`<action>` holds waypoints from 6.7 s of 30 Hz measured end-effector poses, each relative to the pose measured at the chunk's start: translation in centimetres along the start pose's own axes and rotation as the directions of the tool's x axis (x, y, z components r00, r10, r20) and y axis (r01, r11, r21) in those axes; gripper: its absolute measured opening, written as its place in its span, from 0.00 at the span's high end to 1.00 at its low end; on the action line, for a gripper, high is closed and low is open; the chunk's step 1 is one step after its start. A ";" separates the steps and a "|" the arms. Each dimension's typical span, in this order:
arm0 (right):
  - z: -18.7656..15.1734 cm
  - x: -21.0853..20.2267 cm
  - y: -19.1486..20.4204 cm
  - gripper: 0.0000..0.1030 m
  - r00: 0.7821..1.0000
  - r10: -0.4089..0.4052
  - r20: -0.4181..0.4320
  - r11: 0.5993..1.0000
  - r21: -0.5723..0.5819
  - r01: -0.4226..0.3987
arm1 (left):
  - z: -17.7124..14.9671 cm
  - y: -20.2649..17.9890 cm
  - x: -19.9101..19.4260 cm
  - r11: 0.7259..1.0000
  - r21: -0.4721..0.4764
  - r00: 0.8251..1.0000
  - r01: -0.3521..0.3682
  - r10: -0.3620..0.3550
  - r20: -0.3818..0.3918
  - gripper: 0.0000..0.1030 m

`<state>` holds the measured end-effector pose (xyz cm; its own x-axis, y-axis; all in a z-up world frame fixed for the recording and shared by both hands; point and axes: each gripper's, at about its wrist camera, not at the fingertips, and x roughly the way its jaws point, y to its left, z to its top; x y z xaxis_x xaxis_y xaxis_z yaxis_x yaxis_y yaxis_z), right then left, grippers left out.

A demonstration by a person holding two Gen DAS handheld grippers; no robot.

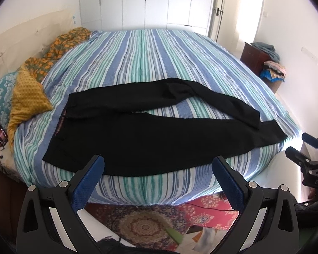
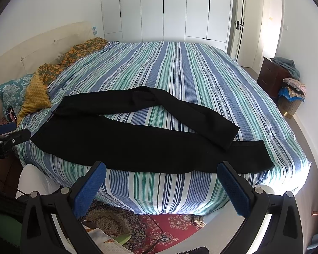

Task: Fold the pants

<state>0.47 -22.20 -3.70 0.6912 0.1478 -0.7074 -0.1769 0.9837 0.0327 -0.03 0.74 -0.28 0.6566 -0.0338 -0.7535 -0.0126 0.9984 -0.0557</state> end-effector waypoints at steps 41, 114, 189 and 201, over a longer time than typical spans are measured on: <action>0.1 0.8 0.6 0.00 1.000 0.011 -0.021 1.000 -0.012 -0.012 | -0.2 -0.4 1.0 1.000 0.028 1.000 0.011 -0.010 -0.023 0.01; -0.1 1.1 0.6 0.00 0.999 0.006 -0.033 1.000 -0.012 -0.007 | 0.1 -1.4 0.7 0.999 0.044 1.000 0.009 -0.008 -0.020 0.01; 0.0 1.3 1.0 0.00 0.999 0.004 -0.038 1.000 -0.015 -0.005 | 0.1 -1.4 0.9 0.999 0.045 1.000 0.005 -0.005 -0.015 0.01; 0.0 1.5 1.1 0.00 0.999 0.005 -0.042 1.000 -0.014 -0.006 | 0.0 -1.3 0.9 0.999 0.046 1.000 0.003 -0.003 -0.015 0.01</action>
<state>1.31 -20.86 -4.67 0.6605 0.1487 -0.7359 -0.1910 0.9812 0.0269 0.60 -0.57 -0.85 0.6451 -0.0371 -0.7632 0.0244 0.9993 -0.0280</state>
